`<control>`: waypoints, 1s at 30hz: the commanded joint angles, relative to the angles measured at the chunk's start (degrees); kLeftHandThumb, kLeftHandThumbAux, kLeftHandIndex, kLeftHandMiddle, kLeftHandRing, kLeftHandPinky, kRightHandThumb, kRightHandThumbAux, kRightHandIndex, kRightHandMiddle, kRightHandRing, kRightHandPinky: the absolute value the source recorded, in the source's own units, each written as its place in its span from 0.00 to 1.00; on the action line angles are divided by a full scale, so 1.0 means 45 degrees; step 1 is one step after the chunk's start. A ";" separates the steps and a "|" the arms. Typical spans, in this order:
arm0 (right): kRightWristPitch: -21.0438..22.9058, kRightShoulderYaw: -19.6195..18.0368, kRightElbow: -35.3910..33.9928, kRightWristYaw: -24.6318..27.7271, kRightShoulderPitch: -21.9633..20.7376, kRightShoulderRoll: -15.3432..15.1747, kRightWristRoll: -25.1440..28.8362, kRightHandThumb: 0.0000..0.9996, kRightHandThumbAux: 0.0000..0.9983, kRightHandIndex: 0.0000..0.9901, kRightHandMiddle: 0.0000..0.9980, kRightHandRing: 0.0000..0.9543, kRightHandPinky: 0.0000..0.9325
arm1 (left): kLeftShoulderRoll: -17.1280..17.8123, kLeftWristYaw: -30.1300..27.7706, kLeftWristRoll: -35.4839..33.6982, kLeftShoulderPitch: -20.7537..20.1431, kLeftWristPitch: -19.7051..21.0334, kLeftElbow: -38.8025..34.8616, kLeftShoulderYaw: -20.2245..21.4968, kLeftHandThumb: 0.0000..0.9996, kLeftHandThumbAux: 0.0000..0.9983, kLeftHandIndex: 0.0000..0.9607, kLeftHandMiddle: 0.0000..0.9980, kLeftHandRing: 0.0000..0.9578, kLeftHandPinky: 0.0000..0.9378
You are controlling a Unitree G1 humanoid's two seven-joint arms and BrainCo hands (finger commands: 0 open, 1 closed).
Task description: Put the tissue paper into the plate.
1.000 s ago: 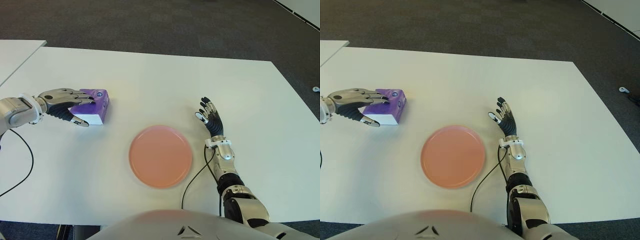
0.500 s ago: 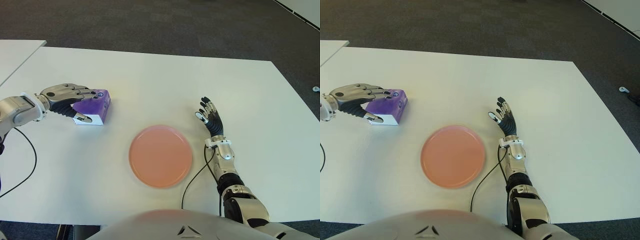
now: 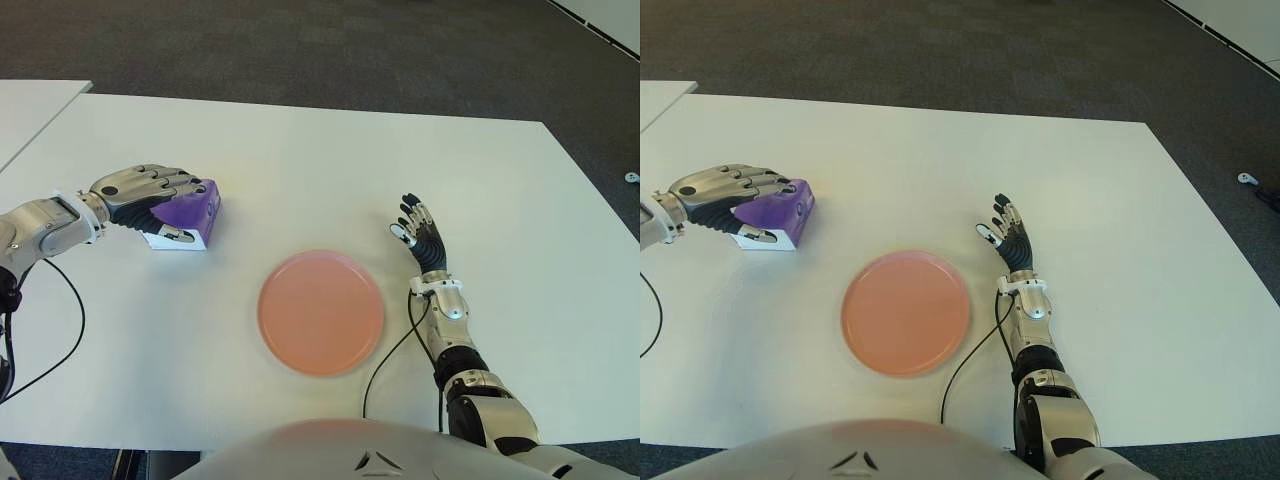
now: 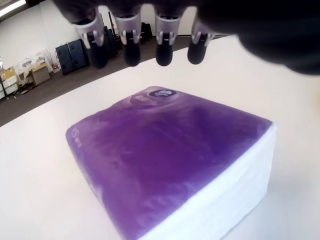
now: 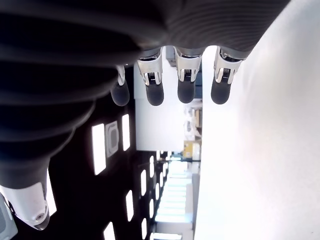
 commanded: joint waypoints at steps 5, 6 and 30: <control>0.0711 0.0199 0.1098 0.0049 0.2058 0.0496 -0.0101 0.00 0.61 0.00 0.00 0.00 0.00 | -0.0228 0.0499 0.0125 -0.0043 -0.0005 -0.0004 -0.0025 0.26 0.11 0.00 0.00 0.00 0.00; 0.0692 0.0186 0.1148 0.0093 0.2049 0.0480 -0.0080 0.00 0.61 0.00 0.00 0.00 0.00 | -0.0233 0.0618 0.0160 -0.0018 0.0026 -0.0023 -0.0015 0.26 0.11 0.00 0.00 0.00 0.00; 0.0825 0.0273 0.0670 0.0332 0.2349 0.0551 -0.0043 0.00 0.60 0.00 0.00 0.00 0.00 | -0.0373 0.2803 0.2393 -0.0394 0.1282 0.0414 -0.1092 0.24 0.07 0.00 0.00 0.00 0.00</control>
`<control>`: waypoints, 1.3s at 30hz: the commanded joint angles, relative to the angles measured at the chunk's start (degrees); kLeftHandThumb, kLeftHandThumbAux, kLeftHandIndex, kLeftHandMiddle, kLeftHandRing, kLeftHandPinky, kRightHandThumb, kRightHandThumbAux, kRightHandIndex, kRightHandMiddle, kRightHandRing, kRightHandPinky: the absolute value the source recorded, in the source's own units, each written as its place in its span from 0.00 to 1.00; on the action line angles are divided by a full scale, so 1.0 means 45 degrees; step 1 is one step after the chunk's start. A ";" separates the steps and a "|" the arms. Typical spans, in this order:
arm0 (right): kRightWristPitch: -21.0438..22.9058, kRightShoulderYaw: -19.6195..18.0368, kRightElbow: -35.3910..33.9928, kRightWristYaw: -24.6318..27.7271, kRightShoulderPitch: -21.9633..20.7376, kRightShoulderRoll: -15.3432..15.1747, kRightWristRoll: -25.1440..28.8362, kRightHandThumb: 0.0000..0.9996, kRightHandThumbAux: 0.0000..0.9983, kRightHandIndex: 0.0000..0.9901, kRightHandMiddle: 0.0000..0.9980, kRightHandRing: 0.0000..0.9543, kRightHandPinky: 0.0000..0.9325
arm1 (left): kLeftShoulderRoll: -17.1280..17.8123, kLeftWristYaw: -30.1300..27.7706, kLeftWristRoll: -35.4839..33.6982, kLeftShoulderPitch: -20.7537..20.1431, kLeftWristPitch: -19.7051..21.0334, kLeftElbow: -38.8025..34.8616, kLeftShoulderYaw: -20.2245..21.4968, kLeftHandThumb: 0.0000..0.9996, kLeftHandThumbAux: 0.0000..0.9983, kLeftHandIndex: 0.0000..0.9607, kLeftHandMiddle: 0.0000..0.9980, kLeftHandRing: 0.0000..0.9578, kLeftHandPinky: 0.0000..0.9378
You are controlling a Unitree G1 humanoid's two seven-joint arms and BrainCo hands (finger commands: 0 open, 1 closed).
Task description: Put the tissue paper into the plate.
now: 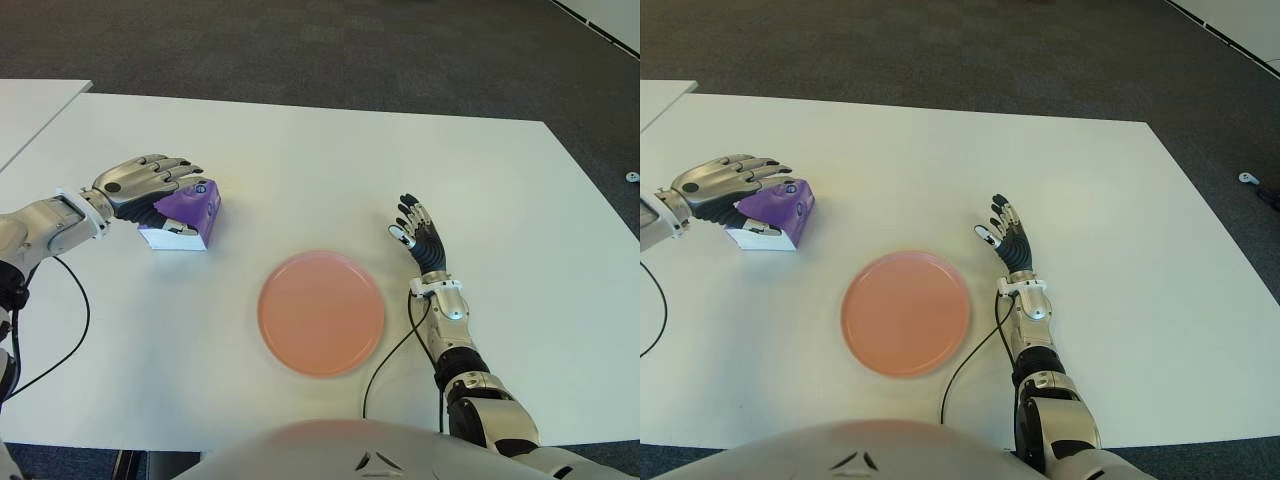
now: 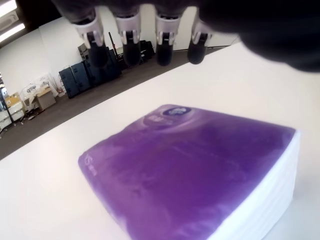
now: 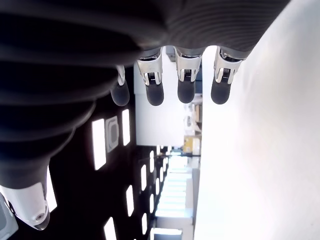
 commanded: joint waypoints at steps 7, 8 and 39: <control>0.1125 0.0249 0.0470 -0.0050 0.2384 0.0516 -0.0086 0.00 0.59 0.00 0.00 0.00 0.00 | -0.0305 0.1009 0.1028 -0.0323 0.0540 0.0624 -0.0898 0.23 0.07 0.00 0.00 0.00 0.00; 0.1141 0.0256 0.0372 -0.0060 0.2431 0.0529 -0.0083 0.00 0.59 0.00 0.00 0.00 0.00 | -0.0301 0.1044 0.1095 -0.0363 0.0573 0.0665 -0.0960 0.23 0.07 0.00 0.00 0.00 0.00; 0.1775 0.0550 -0.0875 -0.0163 0.2945 0.0556 -0.0135 0.00 0.56 0.00 0.00 0.00 0.00 | -0.0688 0.3008 0.2270 -0.1490 0.1567 0.2546 -0.2661 0.21 0.07 0.00 0.00 0.00 0.00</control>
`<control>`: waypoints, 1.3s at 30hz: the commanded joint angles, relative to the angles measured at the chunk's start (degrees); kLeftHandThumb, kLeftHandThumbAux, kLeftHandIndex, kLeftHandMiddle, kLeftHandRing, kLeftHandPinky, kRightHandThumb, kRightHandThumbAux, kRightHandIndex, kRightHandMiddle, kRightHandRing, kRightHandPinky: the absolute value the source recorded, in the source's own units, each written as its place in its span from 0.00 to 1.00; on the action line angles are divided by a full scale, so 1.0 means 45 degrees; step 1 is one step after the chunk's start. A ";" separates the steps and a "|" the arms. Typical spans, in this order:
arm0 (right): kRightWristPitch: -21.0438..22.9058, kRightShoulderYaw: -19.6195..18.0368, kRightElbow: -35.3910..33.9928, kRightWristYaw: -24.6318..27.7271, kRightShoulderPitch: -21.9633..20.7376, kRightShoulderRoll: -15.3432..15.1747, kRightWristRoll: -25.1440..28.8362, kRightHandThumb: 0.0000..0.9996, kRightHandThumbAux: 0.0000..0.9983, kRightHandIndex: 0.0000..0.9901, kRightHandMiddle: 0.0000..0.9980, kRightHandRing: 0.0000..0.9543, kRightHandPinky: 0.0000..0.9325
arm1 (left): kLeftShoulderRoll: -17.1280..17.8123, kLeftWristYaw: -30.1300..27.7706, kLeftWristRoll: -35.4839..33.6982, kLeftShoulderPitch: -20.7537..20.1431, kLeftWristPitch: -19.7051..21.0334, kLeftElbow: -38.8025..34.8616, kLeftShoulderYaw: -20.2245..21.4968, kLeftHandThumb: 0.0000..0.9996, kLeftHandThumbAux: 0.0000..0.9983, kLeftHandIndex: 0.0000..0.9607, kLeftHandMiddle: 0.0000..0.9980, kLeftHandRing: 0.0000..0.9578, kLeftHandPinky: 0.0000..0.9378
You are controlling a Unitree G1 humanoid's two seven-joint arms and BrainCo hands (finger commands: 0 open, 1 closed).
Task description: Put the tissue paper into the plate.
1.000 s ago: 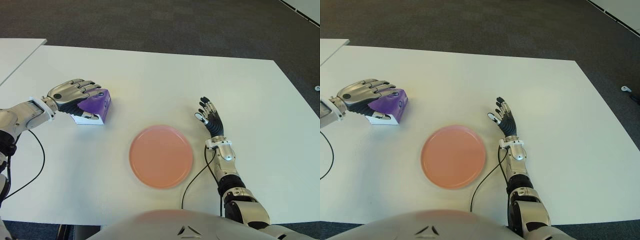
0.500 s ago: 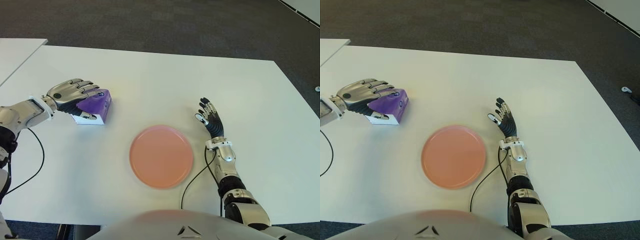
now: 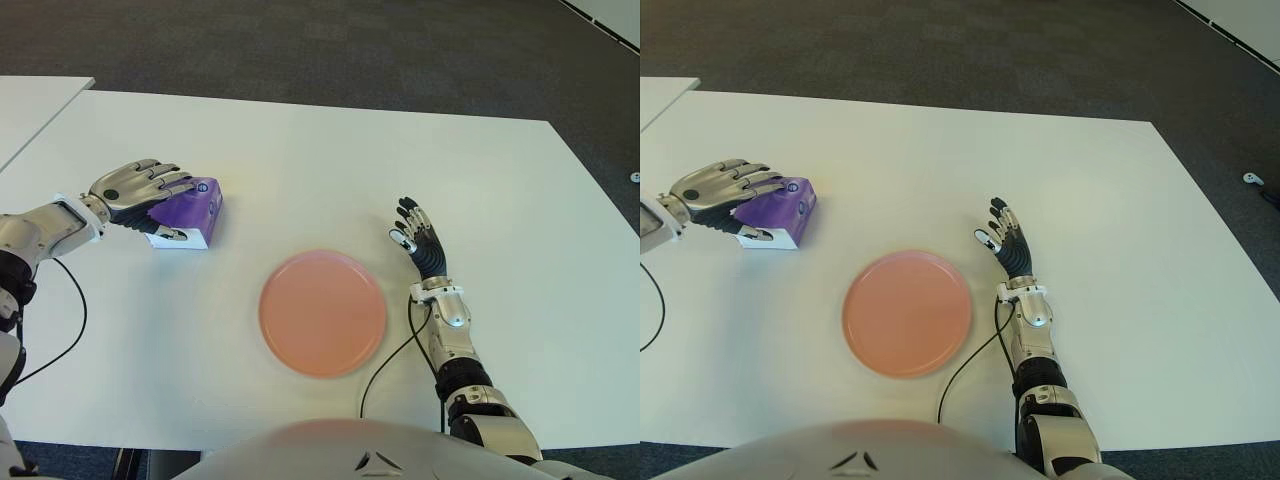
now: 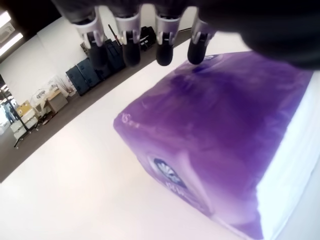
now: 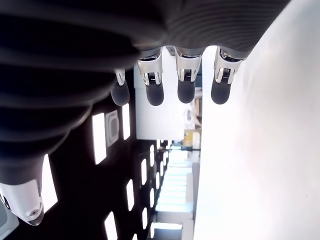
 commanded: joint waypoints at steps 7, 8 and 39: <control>0.1170 0.0224 0.0820 -0.0175 0.1916 0.0450 -0.0063 0.00 0.56 0.00 0.00 0.00 0.00 | -0.0726 0.1548 0.0679 -0.0406 0.1045 0.0610 -0.0720 0.20 0.06 0.00 0.00 0.00 0.00; 0.1189 0.0221 0.0800 -0.0177 0.1927 0.0449 -0.0053 0.00 0.56 0.00 0.00 0.00 0.00 | -0.0747 0.1650 0.0685 -0.0435 0.1098 0.0634 -0.0753 0.21 0.06 0.00 0.00 0.00 0.00; 0.1302 0.0227 0.0343 0.0098 0.2272 0.0431 0.0110 0.00 0.58 0.00 0.00 0.00 0.00 | -0.1630 0.2136 0.0312 -0.0576 0.0821 0.1554 -0.1356 0.21 0.06 0.00 0.00 0.00 0.00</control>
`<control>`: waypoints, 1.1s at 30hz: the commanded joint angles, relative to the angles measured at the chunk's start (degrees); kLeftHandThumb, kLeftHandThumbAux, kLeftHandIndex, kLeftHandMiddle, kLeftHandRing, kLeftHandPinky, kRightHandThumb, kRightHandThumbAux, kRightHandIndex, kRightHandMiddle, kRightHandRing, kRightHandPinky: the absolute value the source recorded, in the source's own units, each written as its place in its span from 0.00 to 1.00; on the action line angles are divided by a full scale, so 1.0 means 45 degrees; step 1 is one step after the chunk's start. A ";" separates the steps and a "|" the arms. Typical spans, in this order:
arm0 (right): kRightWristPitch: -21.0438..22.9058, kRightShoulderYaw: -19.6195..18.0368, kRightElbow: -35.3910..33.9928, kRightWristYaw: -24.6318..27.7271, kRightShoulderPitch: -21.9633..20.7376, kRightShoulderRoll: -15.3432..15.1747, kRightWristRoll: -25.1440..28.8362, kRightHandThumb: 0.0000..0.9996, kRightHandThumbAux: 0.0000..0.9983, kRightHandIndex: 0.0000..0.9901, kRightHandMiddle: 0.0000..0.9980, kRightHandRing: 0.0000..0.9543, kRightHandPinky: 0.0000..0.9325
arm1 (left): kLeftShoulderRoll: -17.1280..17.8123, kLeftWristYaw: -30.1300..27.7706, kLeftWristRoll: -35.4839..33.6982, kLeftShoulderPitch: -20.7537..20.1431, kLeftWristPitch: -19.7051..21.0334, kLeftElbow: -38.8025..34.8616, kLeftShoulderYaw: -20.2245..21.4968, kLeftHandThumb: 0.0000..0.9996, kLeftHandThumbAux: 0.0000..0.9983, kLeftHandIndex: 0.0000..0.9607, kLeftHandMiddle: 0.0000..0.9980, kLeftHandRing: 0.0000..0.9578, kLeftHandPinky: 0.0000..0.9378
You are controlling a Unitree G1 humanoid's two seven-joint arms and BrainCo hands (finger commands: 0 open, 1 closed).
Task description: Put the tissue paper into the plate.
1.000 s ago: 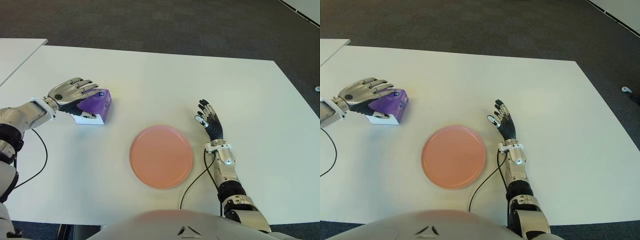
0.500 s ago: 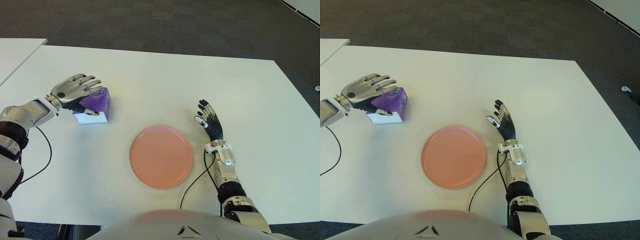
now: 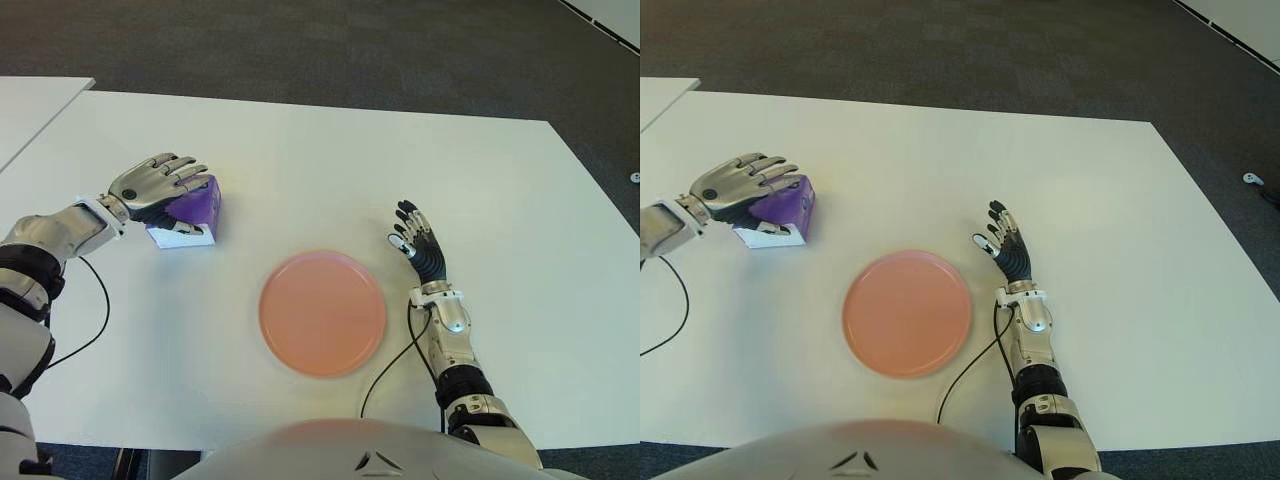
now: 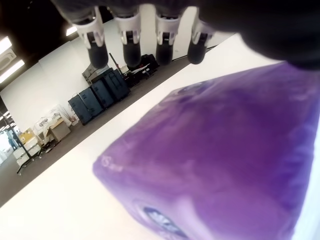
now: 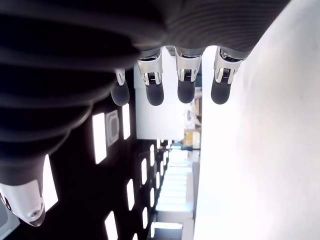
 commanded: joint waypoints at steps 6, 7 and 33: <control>0.0985 0.0056 0.1126 0.0141 0.1794 0.0323 0.0116 0.00 0.58 0.00 0.00 0.00 0.00 | -0.0399 0.0181 0.0076 0.0011 -0.0118 0.0404 -0.0467 0.23 0.06 0.00 0.00 0.00 0.00; 0.0970 0.0052 0.1136 0.0148 0.1791 0.0319 0.0114 0.00 0.59 0.00 0.00 0.00 0.00 | -0.0411 0.0190 0.0074 0.0008 -0.0119 0.0418 -0.0489 0.23 0.06 0.00 0.00 0.00 0.00; 0.1241 0.0085 0.0516 0.0280 0.2092 0.0287 0.0096 0.00 0.58 0.00 0.00 0.00 0.00 | -0.0435 -0.0469 -0.0304 0.0196 -0.0081 0.0740 -0.0613 0.25 0.06 0.00 0.00 0.00 0.00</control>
